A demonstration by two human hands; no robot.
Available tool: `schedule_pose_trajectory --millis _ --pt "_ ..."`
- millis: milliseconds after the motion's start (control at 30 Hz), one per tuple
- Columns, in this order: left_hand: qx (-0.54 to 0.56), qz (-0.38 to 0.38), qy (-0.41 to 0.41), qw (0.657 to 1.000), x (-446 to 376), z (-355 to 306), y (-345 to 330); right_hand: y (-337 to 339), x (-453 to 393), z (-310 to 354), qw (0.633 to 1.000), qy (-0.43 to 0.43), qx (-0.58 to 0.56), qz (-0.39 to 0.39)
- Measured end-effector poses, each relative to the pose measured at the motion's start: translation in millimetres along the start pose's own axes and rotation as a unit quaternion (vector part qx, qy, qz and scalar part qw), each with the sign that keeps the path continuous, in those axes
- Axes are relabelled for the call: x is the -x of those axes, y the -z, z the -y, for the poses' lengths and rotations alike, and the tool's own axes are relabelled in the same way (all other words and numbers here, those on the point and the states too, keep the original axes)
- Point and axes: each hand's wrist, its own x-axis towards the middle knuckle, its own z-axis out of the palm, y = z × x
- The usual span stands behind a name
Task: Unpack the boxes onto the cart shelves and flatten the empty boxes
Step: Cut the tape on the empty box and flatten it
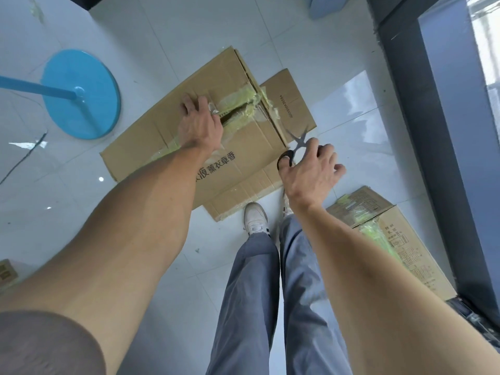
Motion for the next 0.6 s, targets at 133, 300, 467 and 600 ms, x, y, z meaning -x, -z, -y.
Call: schedule_pose_trajectory --millis 133,300,467,600 --pt "0.001 -0.005 0.005 1.000 14 -2 -8 6 -7 38 0.993 0.120 -0.016 -0.017" --pt "0.013 -0.006 0.003 1.000 17 -2 -10 12 -15 89 0.989 0.145 0.036 0.022" --pt "0.010 -0.013 0.000 1.000 12 2 -8 18 -19 84 0.981 0.183 0.061 0.019" --pt "0.007 -0.010 0.004 1.000 15 -3 -10 14 -15 67 0.980 0.190 0.065 0.012"
